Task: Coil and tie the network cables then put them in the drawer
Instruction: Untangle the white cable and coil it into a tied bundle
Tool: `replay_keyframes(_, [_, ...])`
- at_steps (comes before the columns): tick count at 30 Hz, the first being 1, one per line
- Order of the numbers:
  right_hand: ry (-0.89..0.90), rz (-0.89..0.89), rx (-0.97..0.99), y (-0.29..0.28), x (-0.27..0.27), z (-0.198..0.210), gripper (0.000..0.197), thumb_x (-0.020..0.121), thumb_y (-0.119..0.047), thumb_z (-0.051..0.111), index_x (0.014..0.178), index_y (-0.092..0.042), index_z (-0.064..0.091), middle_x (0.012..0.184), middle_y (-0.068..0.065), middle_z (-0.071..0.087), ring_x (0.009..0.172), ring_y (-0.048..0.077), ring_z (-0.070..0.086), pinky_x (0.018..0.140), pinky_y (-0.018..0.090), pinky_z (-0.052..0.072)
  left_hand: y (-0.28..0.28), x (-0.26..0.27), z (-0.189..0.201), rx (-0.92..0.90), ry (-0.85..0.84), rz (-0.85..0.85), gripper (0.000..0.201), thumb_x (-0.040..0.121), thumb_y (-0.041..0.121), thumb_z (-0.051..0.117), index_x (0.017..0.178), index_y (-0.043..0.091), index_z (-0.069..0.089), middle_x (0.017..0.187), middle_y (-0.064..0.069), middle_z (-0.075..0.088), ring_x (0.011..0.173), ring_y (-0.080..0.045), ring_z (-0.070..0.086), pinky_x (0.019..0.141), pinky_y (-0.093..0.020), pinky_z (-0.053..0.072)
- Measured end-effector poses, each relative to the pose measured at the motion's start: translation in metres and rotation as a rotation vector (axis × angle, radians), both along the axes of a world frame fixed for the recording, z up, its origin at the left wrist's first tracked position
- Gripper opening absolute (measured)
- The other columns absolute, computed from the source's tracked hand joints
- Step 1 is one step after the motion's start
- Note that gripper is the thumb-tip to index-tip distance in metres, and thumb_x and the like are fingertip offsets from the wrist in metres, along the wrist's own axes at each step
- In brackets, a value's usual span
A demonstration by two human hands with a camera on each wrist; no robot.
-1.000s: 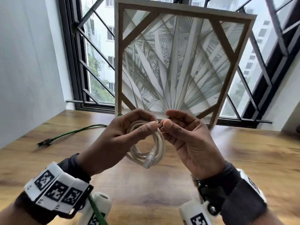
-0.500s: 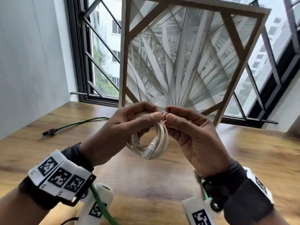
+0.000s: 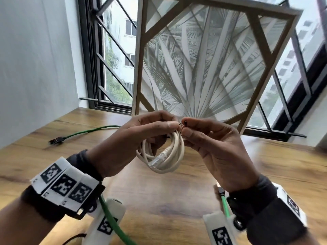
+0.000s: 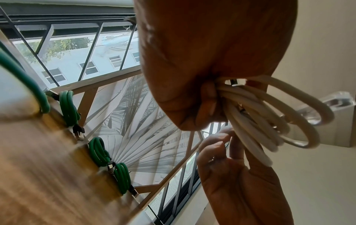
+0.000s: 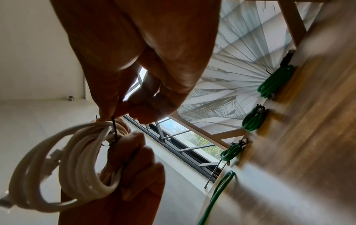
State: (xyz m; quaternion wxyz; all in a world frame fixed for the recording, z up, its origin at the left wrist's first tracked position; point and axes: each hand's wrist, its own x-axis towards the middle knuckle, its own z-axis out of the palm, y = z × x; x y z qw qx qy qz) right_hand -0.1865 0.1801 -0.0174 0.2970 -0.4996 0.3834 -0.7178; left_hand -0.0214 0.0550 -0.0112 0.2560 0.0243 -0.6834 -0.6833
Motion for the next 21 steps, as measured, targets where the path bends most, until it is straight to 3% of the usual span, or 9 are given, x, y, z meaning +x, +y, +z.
replay_keyframes(2, [0.037,-0.016,-0.015,0.0006,0.0007,0.0007,0.025,0.067,-0.009,0.083,0.092,-0.012,0.084,0.094,0.015,0.079,0.09,0.026,0.073,0.086,0.036,0.059,-0.0004,0.0006,0.0004,0.017,0.005,-0.019,0.008,0.091,0.025,0.066,0.092,0.02,0.072,0.072,0.006,0.062,0.059,-0.005,0.052,0.054,-0.014,0.041])
replay_keyframes(9, [0.057,0.031,-0.082,0.001,0.0029,0.0004,0.021,0.067,-0.01,0.082,0.087,-0.011,0.083,0.089,0.009,0.079,0.087,0.018,0.075,0.081,0.024,0.056,0.0006,0.0011,0.0008,0.0,-0.016,-0.018,0.008,0.09,0.026,0.067,0.092,0.02,0.071,0.07,0.005,0.056,0.058,-0.008,0.042,0.052,-0.02,0.031])
replay_keyframes(14, [0.069,0.039,-0.08,0.001,0.0025,0.0003,0.02,0.068,-0.01,0.082,0.088,-0.011,0.083,0.09,0.01,0.079,0.088,0.02,0.074,0.081,0.025,0.056,-0.001,0.0021,0.0003,-0.026,-0.029,-0.015,0.01,0.089,0.028,0.068,0.094,0.019,0.071,0.073,0.002,0.055,0.062,-0.011,0.04,0.056,-0.028,0.026])
replay_keyframes(21, [0.081,0.032,-0.063,0.0009,0.0015,-0.0006,0.022,0.069,-0.015,0.083,0.09,-0.011,0.083,0.091,0.01,0.079,0.087,0.019,0.073,0.077,0.024,0.055,-0.0025,0.002,0.0008,-0.038,-0.032,-0.026,0.015,0.087,0.025,0.074,0.097,0.015,0.07,0.073,0.004,0.055,0.061,-0.008,0.04,0.054,-0.021,0.029])
